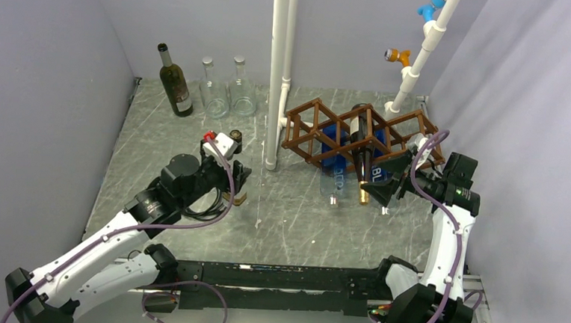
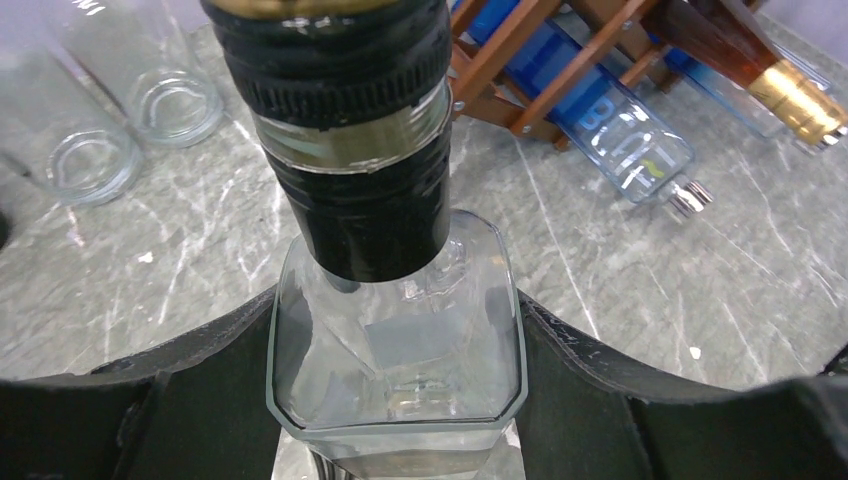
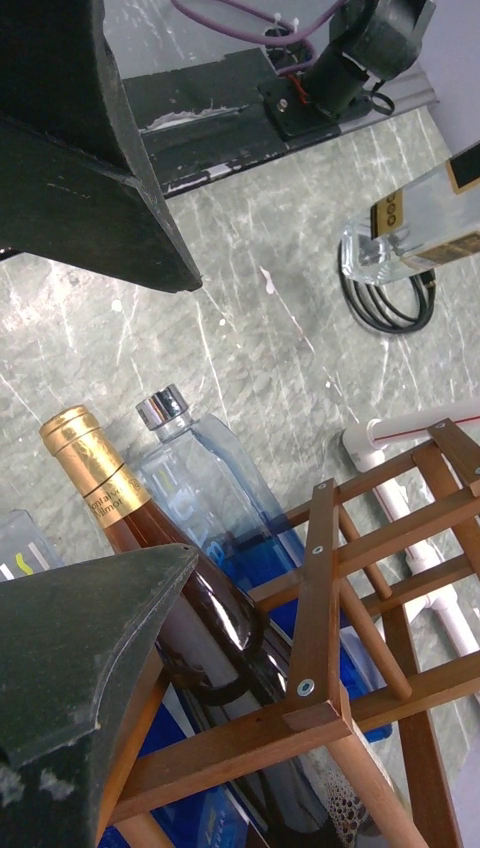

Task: Take the wine bottle off the wine rack
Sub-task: Place the wine bottle at the center of the board.

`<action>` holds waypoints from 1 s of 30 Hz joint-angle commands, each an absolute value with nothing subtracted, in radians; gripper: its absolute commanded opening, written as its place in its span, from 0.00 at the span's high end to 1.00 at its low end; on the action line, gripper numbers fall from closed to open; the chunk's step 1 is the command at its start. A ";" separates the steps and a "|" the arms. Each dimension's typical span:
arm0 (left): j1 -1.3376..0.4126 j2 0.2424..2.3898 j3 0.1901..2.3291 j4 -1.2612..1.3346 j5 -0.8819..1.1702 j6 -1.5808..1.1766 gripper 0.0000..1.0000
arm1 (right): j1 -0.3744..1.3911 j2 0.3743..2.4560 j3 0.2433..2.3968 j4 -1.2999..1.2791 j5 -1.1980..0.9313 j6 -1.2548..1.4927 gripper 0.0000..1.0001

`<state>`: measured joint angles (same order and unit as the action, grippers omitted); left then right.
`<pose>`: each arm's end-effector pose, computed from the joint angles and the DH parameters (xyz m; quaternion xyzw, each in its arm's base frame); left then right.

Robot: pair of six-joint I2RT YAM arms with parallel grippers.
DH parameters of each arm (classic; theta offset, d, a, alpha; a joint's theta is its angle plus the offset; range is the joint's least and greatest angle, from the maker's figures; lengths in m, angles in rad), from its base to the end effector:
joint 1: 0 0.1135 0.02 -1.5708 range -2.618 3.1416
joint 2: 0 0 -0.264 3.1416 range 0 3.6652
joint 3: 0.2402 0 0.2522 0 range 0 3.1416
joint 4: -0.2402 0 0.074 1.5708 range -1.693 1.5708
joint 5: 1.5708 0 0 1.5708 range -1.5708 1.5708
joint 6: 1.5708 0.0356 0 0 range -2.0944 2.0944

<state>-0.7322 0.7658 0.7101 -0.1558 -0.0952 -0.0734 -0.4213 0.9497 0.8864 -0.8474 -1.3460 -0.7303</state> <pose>0.1396 -0.1209 0.3198 0.2230 0.7448 -0.2121 0.5921 0.1647 -0.0358 0.3079 -0.3134 0.6999 0.3566 0.5337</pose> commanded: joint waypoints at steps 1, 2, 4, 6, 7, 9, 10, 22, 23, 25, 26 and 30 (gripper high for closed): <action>-0.691 0.705 0.756 -0.016 -0.155 -0.076 1.00 | -0.416 0.930 0.878 -0.785 -1.344 -0.704 0.00; -0.679 0.700 0.758 -0.015 -0.162 -0.073 1.00 | -0.416 0.928 0.876 -0.777 -1.343 -0.696 0.00; -0.653 0.695 0.757 -0.008 -0.171 -0.069 1.00 | -0.414 0.928 0.874 -0.768 -1.337 -0.683 0.00; -0.623 0.693 0.755 -0.008 -0.166 -0.071 1.00 | -0.412 0.927 0.872 -0.762 -1.332 -0.677 0.00; -0.605 0.694 0.755 0.007 -0.163 -0.074 1.00 | -0.411 0.926 0.871 -0.761 -1.330 -0.675 0.00; -0.569 0.702 0.752 0.038 -0.152 -0.082 1.00 | -0.411 0.924 0.871 -0.761 -1.326 -0.675 0.00; -0.540 0.708 0.749 0.052 -0.143 -0.087 1.00 | -0.410 0.924 0.871 -0.760 -1.327 -0.675 0.00; -0.317 0.894 0.747 0.330 -0.002 -0.151 1.00 | -0.404 0.919 0.868 -0.761 -1.317 -0.678 0.00; -0.304 0.914 0.747 0.355 0.019 -0.143 1.00 | -0.404 0.918 0.868 -0.759 -1.316 -0.678 0.00; -0.282 0.953 0.754 0.400 0.041 -0.128 1.00 | -0.401 0.919 0.867 -0.758 -1.315 -0.678 0.00; -0.271 0.974 0.758 0.421 0.050 -0.121 1.00 | -0.399 0.919 0.866 -0.756 -1.314 -0.677 0.00; -0.233 1.058 0.785 0.503 0.086 -0.097 1.00 | -0.397 0.919 0.864 -0.755 -1.311 -0.679 0.00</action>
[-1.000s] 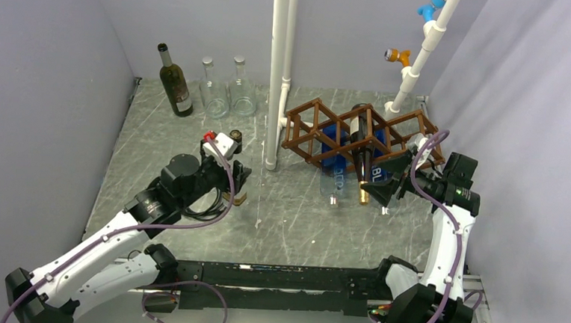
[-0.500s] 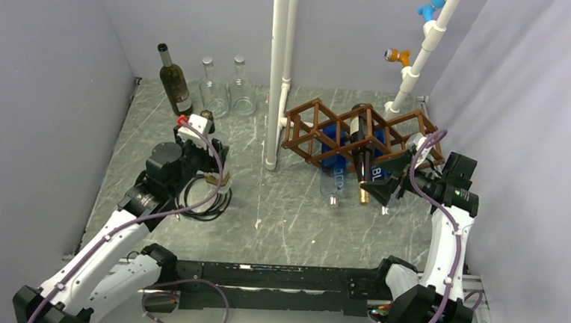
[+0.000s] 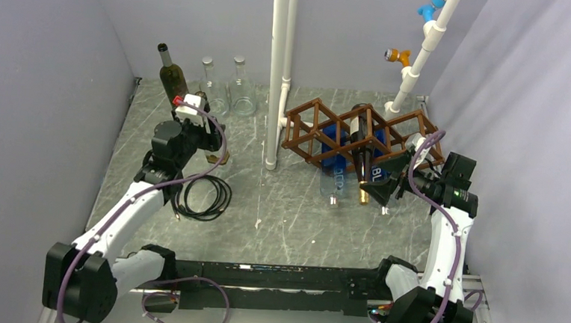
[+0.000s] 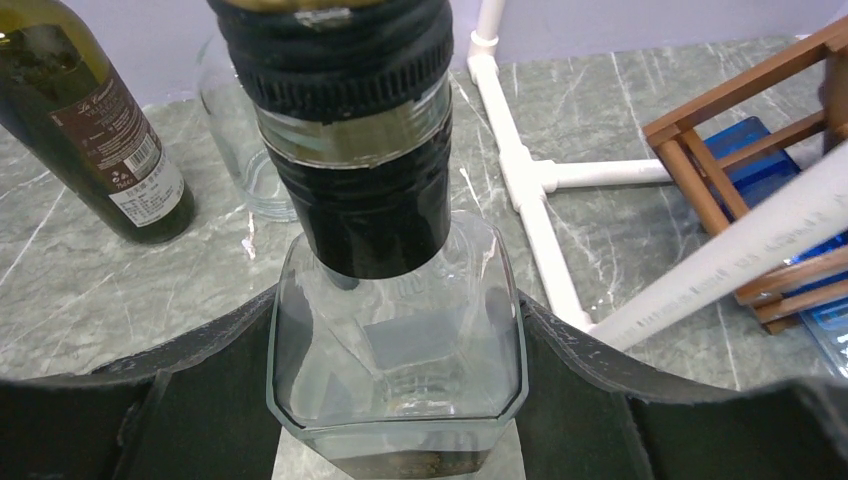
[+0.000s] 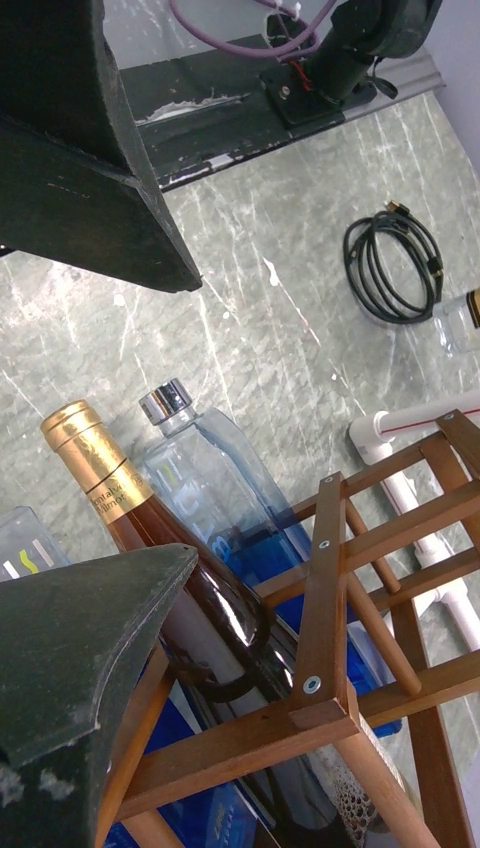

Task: Take the wine bottle off the wine rack
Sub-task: Place the wine bottle at the center of the board.

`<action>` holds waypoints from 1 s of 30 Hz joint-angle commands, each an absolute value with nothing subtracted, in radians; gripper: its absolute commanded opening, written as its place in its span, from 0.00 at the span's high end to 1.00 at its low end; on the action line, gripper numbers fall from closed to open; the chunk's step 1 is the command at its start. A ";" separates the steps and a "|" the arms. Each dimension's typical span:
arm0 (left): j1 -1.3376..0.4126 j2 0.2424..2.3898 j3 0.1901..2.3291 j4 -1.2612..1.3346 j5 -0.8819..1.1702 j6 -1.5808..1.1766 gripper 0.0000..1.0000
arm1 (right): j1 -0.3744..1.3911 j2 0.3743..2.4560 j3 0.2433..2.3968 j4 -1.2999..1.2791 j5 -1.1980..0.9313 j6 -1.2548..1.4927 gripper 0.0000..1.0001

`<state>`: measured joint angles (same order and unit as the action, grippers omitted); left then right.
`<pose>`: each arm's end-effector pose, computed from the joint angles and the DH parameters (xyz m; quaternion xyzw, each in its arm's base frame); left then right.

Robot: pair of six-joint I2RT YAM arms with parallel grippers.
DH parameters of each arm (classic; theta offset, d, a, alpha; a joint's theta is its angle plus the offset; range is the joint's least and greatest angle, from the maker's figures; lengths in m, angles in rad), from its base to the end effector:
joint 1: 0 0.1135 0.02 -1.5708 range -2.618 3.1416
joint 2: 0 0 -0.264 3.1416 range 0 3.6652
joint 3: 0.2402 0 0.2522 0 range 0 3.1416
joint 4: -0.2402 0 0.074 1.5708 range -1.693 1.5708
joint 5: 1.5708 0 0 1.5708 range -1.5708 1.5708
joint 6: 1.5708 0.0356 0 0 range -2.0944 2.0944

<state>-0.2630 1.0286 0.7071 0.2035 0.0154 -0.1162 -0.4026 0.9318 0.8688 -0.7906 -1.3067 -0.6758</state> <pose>0.2354 -0.0640 0.3063 0.0599 0.7452 -0.1308 0.6512 0.1658 -0.0332 0.3071 -0.3126 0.7076 0.3453 0.5314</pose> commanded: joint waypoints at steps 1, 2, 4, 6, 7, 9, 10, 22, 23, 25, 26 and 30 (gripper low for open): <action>-0.222 1.077 0.793 0.518 0.093 -0.089 1.00 | -0.396 0.920 0.864 -0.756 -1.311 -0.680 0.00; -0.218 1.097 0.800 0.531 0.101 -0.080 1.00 | -0.397 0.919 0.864 -0.756 -1.310 -0.682 0.00; -0.205 1.131 0.811 0.559 0.115 -0.063 1.00 | -0.396 0.921 0.864 -0.756 -1.307 -0.683 0.00; -0.196 1.167 0.821 0.588 0.130 -0.037 1.00 | -0.396 0.921 0.862 -0.756 -1.308 -0.683 0.00; -0.194 1.181 0.825 0.601 0.138 -0.028 1.00 | -0.395 0.921 0.862 -0.756 -1.308 -0.684 0.00; -0.188 1.212 0.838 0.626 0.147 -0.013 1.00 | -0.394 0.922 0.862 -0.756 -1.306 -0.685 0.00; -0.186 1.227 0.844 0.638 0.149 -0.012 1.00 | -0.394 0.922 0.862 -0.756 -1.307 -0.686 0.00; -0.170 1.444 0.970 0.775 0.190 0.043 1.00 | -0.394 0.924 0.858 -0.753 -1.305 -0.685 0.00; -0.169 1.464 0.982 0.783 0.193 0.043 1.00 | -0.394 0.924 0.858 -0.753 -1.303 -0.685 0.00; -0.168 1.499 1.007 0.799 0.191 0.044 1.00 | -0.392 0.925 0.857 -0.753 -1.303 -0.686 0.00; -0.167 1.517 1.019 0.806 0.188 0.046 1.00 | -0.393 0.925 0.857 -0.753 -1.303 -0.686 0.00; -0.166 1.580 1.060 0.838 0.182 0.049 1.00 | -0.388 0.928 0.857 -0.753 -1.301 -0.688 0.00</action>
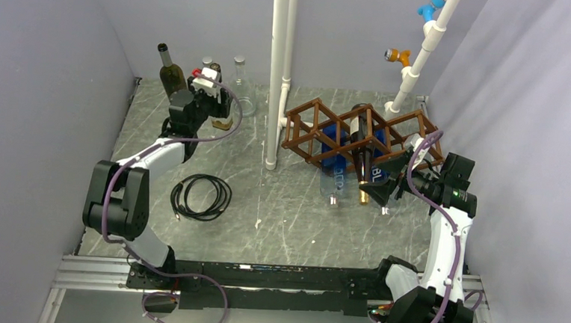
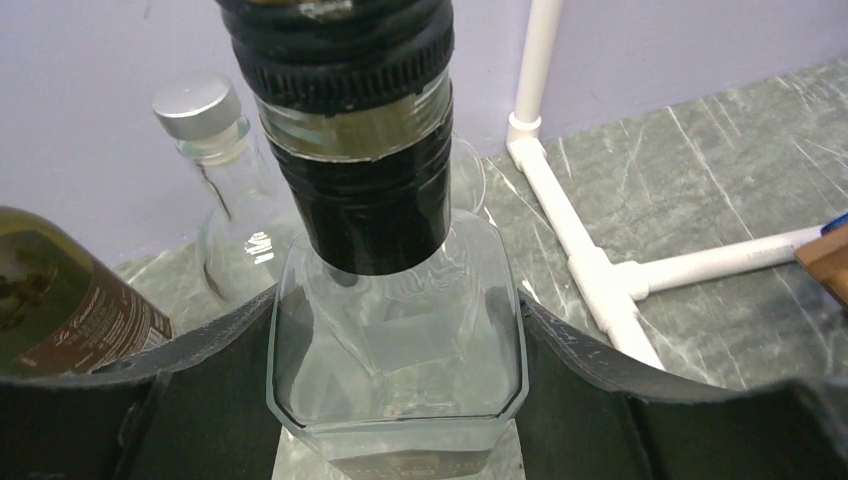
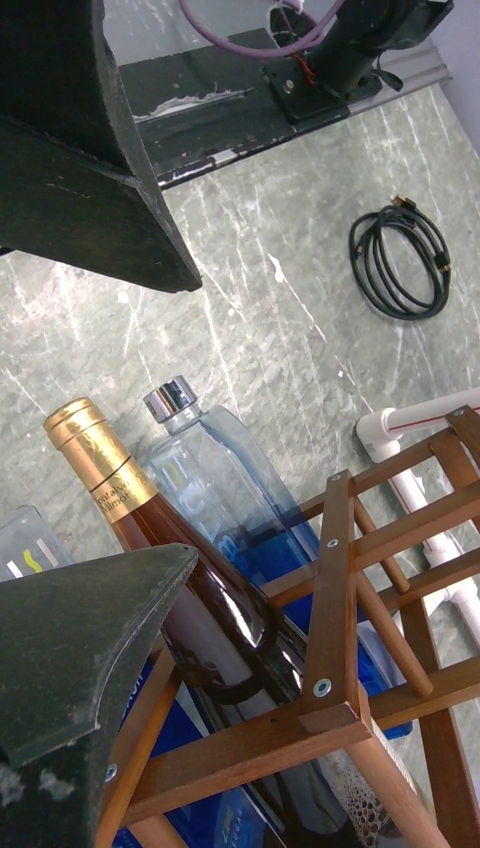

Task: Take the wine bottle off the wine rack
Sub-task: Place the wine bottle at the center of the board.

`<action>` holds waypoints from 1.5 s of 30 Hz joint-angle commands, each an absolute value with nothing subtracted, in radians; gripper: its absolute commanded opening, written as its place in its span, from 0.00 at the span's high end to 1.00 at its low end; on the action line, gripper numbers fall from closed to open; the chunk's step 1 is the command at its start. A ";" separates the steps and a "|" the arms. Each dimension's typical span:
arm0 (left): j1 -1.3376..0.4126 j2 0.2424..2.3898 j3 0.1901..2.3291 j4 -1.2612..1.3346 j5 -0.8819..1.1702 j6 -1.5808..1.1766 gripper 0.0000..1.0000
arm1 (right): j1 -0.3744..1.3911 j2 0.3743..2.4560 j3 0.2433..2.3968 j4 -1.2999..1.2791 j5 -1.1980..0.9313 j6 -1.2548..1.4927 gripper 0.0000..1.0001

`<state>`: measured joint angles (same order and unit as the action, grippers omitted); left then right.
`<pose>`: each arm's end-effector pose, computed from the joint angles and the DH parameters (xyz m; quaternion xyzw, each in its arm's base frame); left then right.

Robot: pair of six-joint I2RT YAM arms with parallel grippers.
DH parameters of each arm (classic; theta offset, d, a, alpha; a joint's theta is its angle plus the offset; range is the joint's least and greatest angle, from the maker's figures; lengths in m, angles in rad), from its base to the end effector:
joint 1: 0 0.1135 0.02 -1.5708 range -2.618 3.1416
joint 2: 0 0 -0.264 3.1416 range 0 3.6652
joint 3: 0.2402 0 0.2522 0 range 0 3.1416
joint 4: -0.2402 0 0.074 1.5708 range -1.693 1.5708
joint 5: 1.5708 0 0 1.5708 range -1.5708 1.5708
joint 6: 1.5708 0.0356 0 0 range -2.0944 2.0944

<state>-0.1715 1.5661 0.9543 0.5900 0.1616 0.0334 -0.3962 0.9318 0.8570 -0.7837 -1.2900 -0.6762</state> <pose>0.3566 -0.0676 0.2835 0.1290 0.7029 -0.1057 0.6914 0.1665 -0.0326 0.3035 -0.3121 0.7124 0.3421 0.5274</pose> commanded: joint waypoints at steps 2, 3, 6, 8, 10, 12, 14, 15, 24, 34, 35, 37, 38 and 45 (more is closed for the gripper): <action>-0.166 1.603 1.077 0.852 0.179 0.049 1.00 | -0.387 0.930 0.857 -0.753 -1.299 -0.687 0.00; -0.166 1.614 1.084 0.857 0.176 0.050 1.00 | -0.388 0.931 0.857 -0.753 -1.301 -0.687 0.00; -0.166 1.646 1.108 0.867 0.171 0.048 1.00 | -0.384 0.933 0.857 -0.752 -1.299 -0.689 0.00; -0.166 1.667 1.122 0.874 0.170 0.044 1.00 | -0.384 0.934 0.857 -0.753 -1.299 -0.690 0.00; -0.166 1.687 1.134 0.877 0.168 0.037 1.00 | -0.382 0.936 0.857 -0.753 -1.298 -0.690 0.00; -0.166 1.706 1.151 0.883 0.166 0.030 1.00 | -0.381 0.936 0.857 -0.753 -1.296 -0.690 0.00; -0.166 1.724 1.164 0.883 0.168 0.027 1.00 | -0.382 0.937 0.857 -0.753 -1.295 -0.690 0.00; -0.166 1.733 1.170 0.882 0.167 0.027 1.00 | -0.381 0.937 0.857 -0.753 -1.295 -0.690 0.00; -0.167 1.795 1.226 0.877 0.172 0.019 1.00 | -0.375 0.941 0.857 -0.752 -1.290 -0.692 0.00; -0.166 1.857 1.268 0.858 0.170 0.007 0.99 | -0.368 0.944 0.859 -0.757 -1.286 -0.699 0.00; -0.166 1.862 1.270 0.856 0.172 0.007 0.97 | -0.366 0.943 0.859 -0.758 -1.284 -0.699 0.00; -0.166 1.871 1.277 0.849 0.176 0.006 0.93 | -0.364 0.945 0.860 -0.759 -1.284 -0.702 0.00; -0.166 1.875 1.279 0.848 0.178 0.006 0.92 | -0.364 0.946 0.861 -0.759 -1.283 -0.702 0.00; -0.166 1.877 1.262 0.847 0.180 -0.036 0.66 | -0.358 0.949 0.862 -0.762 -1.276 -0.707 0.00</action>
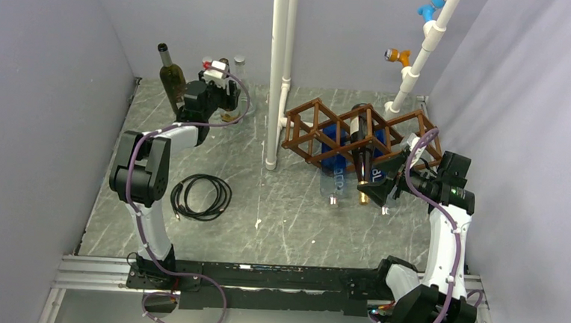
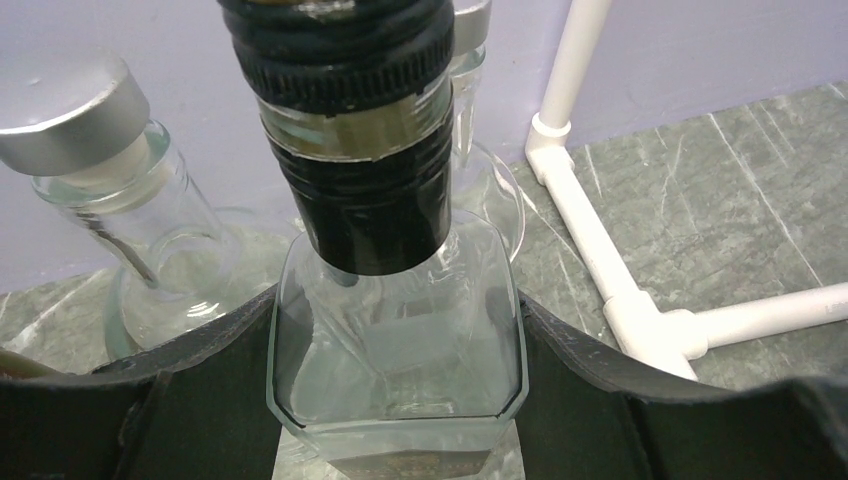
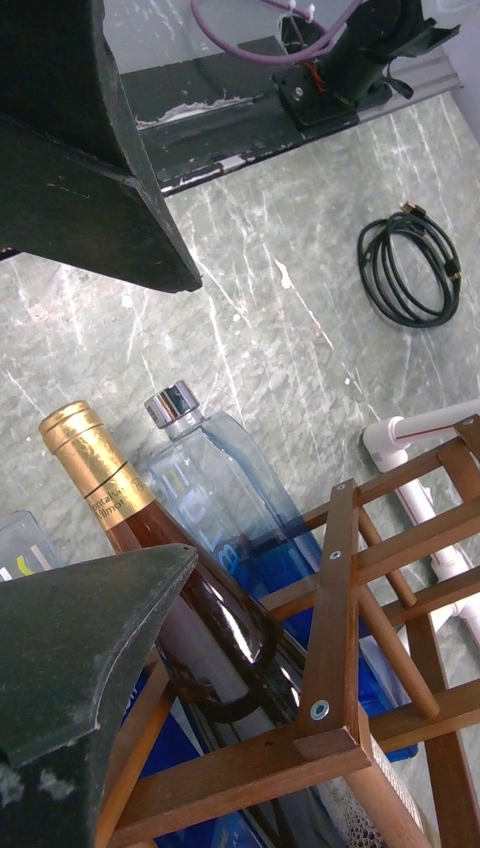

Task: Take the wine bottle off the wine rack
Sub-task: Place the wine bottle at the center of the board.

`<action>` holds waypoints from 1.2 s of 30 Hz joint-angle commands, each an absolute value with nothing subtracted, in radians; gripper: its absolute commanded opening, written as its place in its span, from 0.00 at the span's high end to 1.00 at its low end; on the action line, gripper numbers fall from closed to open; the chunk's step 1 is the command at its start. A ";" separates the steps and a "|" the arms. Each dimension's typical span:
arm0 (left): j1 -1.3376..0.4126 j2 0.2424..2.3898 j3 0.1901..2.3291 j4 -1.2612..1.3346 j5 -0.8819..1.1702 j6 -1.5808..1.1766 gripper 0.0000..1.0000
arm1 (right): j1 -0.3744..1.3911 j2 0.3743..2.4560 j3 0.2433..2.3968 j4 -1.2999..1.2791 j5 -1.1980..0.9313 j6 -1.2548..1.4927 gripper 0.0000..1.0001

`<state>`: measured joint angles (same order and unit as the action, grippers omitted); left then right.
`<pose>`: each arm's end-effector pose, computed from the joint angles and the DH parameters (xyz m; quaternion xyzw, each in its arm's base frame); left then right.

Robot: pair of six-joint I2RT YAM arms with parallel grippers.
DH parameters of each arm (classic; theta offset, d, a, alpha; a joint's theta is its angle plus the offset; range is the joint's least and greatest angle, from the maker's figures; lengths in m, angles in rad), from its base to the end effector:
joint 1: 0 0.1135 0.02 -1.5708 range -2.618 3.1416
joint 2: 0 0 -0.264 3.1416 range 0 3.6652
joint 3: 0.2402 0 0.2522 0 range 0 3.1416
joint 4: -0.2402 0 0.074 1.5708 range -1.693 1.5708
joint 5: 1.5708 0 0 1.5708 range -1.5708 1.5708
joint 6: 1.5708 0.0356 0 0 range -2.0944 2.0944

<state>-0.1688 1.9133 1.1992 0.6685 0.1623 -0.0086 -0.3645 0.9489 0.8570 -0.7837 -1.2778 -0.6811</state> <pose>0.4348 -0.0799 0.2421 0.1135 0.7139 -0.1194 0.6806 0.1706 -0.0286 0.3006 -0.3196 0.7133 0.3492 0.5169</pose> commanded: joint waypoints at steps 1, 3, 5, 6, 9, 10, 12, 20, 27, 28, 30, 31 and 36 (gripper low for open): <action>-0.167 1.873 1.255 0.848 0.172 -0.036 0.61 | -0.358 0.948 0.862 -0.762 -1.276 -0.707 0.00; -0.167 1.860 1.238 0.845 0.159 -0.033 0.41 | -0.358 0.948 0.862 -0.762 -1.274 -0.707 0.00; -0.167 1.846 1.230 0.832 0.159 -0.027 0.31 | -0.356 0.947 0.862 -0.762 -1.275 -0.707 0.00; -0.167 1.840 1.229 0.822 0.161 -0.024 0.27 | -0.355 0.947 0.862 -0.762 -1.274 -0.707 0.00; -0.167 1.816 1.227 0.795 0.172 -0.020 0.19 | -0.354 0.946 0.861 -0.761 -1.273 -0.706 0.00; -0.167 1.808 1.229 0.787 0.176 -0.019 0.17 | -0.354 0.945 0.861 -0.760 -1.271 -0.706 0.00; -0.167 1.792 1.230 0.772 0.188 -0.020 0.14 | -0.354 0.945 0.859 -0.757 -1.270 -0.705 0.00; -0.166 1.692 1.200 0.721 0.195 -0.016 0.05 | -0.354 0.943 0.854 -0.750 -1.266 -0.700 0.00; -0.166 1.510 1.117 0.610 0.222 -0.020 0.01 | -0.354 0.937 0.859 -0.769 -1.274 -0.721 0.00; -0.165 1.481 1.112 0.573 0.221 -0.025 0.00 | -0.354 0.935 0.860 -0.777 -1.279 -0.730 0.00; -0.162 1.424 1.121 0.466 0.217 -0.043 0.00 | -0.353 0.930 0.860 -0.795 -1.295 -0.753 0.00; -0.158 1.399 1.135 0.402 0.218 -0.062 0.00 | -0.353 0.927 0.860 -0.804 -1.302 -0.769 0.00; -0.121 1.254 1.193 0.117 0.304 -0.159 0.01 | -0.355 0.925 0.874 -0.879 -1.329 -0.860 0.00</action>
